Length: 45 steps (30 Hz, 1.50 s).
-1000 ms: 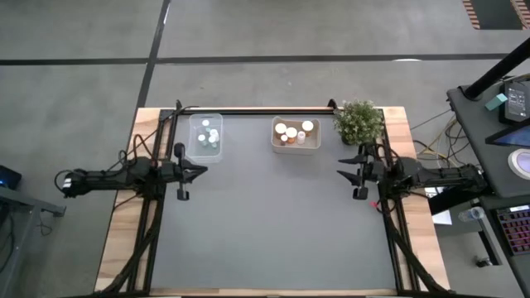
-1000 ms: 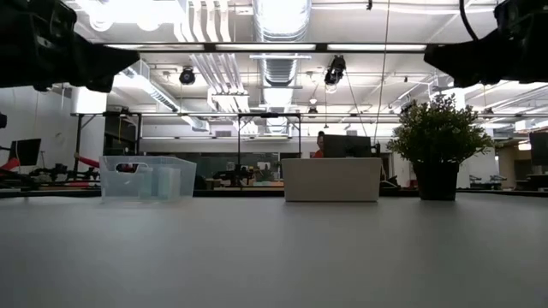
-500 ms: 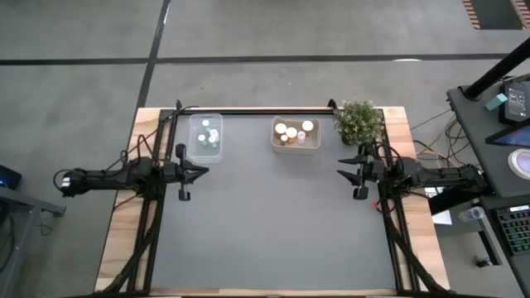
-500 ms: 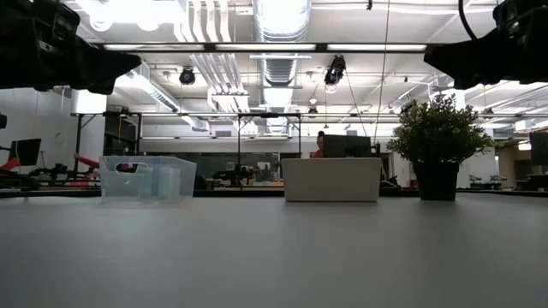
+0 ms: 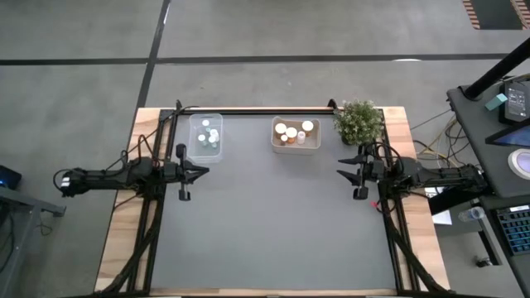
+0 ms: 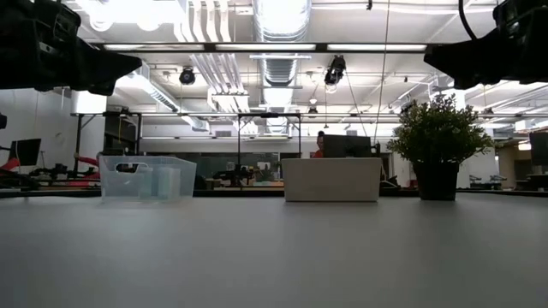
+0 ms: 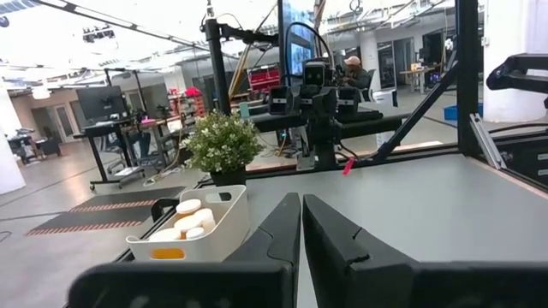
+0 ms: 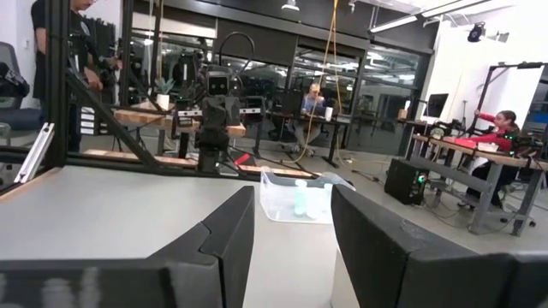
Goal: Pick and place medicine bottles into bin by pill shape (circle, oval)
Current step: Return to Home Position
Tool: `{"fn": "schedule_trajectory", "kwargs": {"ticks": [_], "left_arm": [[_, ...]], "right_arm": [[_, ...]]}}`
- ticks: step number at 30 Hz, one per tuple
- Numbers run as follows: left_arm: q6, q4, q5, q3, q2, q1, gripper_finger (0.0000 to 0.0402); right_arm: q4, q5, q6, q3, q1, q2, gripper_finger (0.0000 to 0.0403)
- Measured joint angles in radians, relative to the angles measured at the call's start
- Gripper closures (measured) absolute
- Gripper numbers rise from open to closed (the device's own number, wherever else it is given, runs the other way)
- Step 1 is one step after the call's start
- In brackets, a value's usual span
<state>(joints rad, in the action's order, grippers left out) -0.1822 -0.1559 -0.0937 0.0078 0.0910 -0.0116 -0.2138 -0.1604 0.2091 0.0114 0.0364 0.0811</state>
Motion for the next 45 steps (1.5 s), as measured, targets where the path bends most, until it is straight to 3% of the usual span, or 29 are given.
{"fn": "schedule_trajectory", "kwargs": {"ticks": [45], "left_arm": [[0.0,0.0,-0.001,-0.002,0.02,0.0,0.0401]], "right_arm": [[0.0,0.0,0.0,-0.001,0.0,0.0,0.0261]]}}
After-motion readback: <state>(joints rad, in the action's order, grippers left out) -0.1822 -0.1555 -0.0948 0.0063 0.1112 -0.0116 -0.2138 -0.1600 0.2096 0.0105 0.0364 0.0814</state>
